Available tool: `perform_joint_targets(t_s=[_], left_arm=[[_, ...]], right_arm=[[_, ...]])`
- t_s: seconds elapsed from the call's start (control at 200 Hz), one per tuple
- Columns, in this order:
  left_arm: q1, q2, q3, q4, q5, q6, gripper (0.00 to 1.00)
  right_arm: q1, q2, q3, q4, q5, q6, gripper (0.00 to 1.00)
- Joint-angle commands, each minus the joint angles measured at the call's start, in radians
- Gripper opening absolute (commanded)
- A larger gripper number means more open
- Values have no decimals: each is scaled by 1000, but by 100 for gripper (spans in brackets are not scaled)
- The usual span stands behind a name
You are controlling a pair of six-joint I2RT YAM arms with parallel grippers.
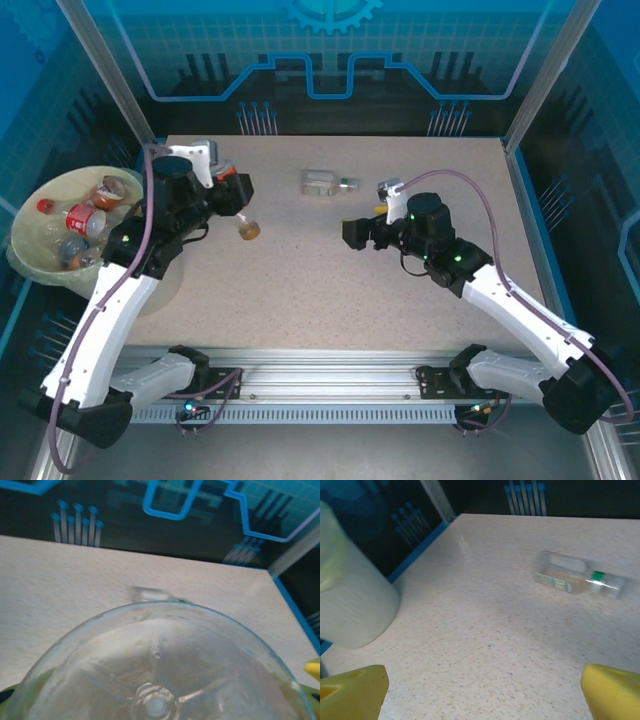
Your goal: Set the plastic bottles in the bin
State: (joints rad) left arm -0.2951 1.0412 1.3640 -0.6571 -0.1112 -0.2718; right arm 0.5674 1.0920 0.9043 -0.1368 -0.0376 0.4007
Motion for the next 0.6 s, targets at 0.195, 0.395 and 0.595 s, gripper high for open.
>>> perform_joint_targets(t_s=[0.195,0.395,0.595], left_arm=[[45,-33,169,-180,-308,144,52],[53,15,308,-285,-581,212,52],[156,92,356,-273,-803,318,53]], right_arm=[[-111,23,39,-85,-22,82,100],[-116,52,91,-170,16,58,100],[-117,56,94,-168,30,45,100]])
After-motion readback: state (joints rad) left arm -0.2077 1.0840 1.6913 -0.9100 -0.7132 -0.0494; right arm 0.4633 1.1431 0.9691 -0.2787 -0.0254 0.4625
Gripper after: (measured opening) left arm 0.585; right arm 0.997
